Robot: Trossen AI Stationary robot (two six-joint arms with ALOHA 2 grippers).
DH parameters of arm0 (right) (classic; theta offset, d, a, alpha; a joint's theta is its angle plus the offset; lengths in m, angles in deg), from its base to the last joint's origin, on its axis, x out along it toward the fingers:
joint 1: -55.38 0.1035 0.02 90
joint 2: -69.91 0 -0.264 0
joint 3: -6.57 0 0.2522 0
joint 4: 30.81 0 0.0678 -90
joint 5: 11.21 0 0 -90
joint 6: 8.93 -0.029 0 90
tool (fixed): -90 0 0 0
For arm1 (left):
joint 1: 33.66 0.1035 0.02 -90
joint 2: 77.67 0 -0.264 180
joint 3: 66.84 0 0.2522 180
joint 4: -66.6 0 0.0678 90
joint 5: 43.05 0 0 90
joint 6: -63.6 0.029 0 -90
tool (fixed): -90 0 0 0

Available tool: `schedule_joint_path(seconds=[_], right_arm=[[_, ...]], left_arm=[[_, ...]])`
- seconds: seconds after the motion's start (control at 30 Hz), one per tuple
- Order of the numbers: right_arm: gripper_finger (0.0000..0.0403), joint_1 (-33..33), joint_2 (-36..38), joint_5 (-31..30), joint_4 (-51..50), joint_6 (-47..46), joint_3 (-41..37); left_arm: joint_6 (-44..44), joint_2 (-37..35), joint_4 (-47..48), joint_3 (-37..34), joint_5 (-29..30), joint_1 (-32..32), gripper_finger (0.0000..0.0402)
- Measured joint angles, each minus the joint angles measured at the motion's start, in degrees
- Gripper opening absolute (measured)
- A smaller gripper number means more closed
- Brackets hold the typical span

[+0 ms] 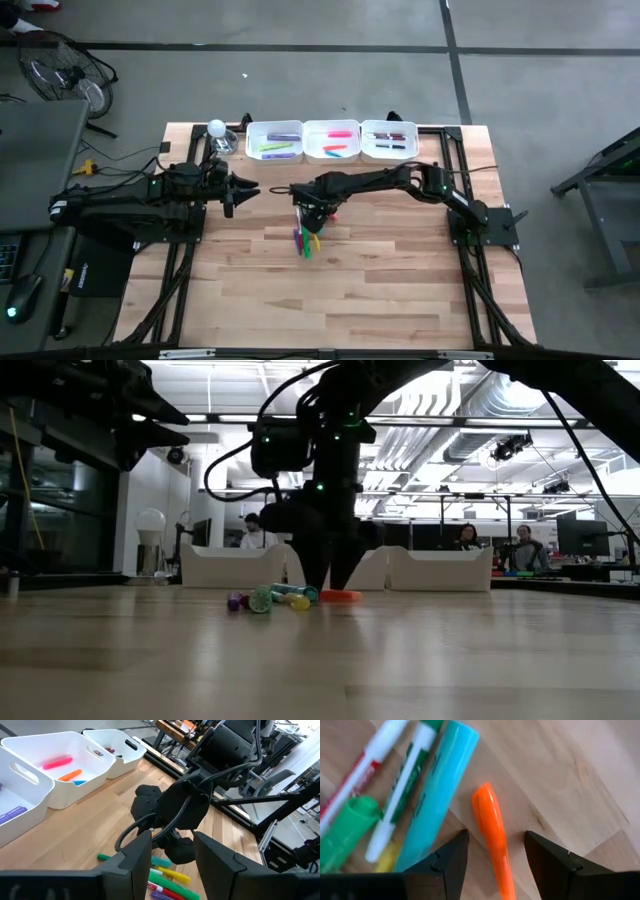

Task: Pick & Place Markers
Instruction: Put the orange pen into the middle white bin

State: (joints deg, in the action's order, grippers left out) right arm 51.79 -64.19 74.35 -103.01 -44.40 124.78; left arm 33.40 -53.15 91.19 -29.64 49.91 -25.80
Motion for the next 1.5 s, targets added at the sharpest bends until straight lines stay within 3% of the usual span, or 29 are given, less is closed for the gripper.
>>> schedule_joint_path(seconds=[0.47, 1.1, 1.5], right_arm=[[0.0173, 0.17, 0.04, 1.84, -2.23, 8.14, -0.11], [0.0024, -0.15, 0.07, 2.15, -1.87, 8.66, -0.22], [0.0024, -1.28, 1.28, 4.41, -2.56, 8.73, -0.3]], left_arm=[[-0.06, 0.0, 0.09, 0.02, -0.07, 0.0, 0.0144], [-0.22, 0.0, 0.06, 0.04, 0.24, 0.0, 0.0144], [-0.18, 0.0, 0.06, 0.07, 0.95, 0.0, 0.0144]])
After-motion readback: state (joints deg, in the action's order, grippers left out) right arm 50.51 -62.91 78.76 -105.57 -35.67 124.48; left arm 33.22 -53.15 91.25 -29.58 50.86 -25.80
